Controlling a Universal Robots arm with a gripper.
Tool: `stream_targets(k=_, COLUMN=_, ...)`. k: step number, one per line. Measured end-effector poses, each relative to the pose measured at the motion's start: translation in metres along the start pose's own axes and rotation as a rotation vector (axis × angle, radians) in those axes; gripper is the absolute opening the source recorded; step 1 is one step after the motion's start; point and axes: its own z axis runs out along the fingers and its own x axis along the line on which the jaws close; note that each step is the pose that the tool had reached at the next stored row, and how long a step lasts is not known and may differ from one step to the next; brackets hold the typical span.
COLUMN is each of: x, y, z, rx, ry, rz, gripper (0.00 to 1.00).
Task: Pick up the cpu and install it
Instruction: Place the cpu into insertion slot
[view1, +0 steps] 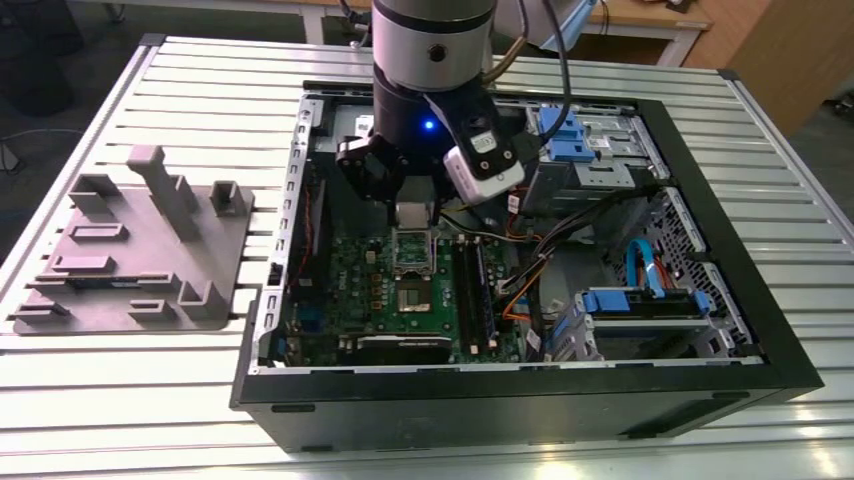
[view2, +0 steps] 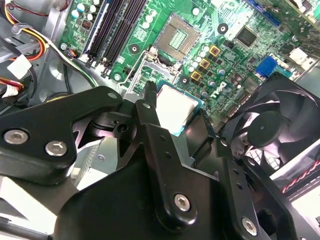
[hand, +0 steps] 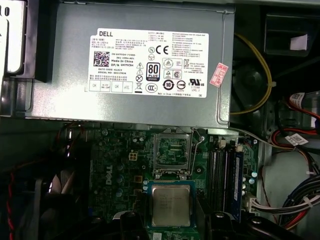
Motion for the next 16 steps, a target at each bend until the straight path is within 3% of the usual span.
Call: stream_targets(k=16, x=0.0, y=-0.0001, z=0.0039, rx=-0.0001, ry=0.0, rz=0.0, gripper=0.47)
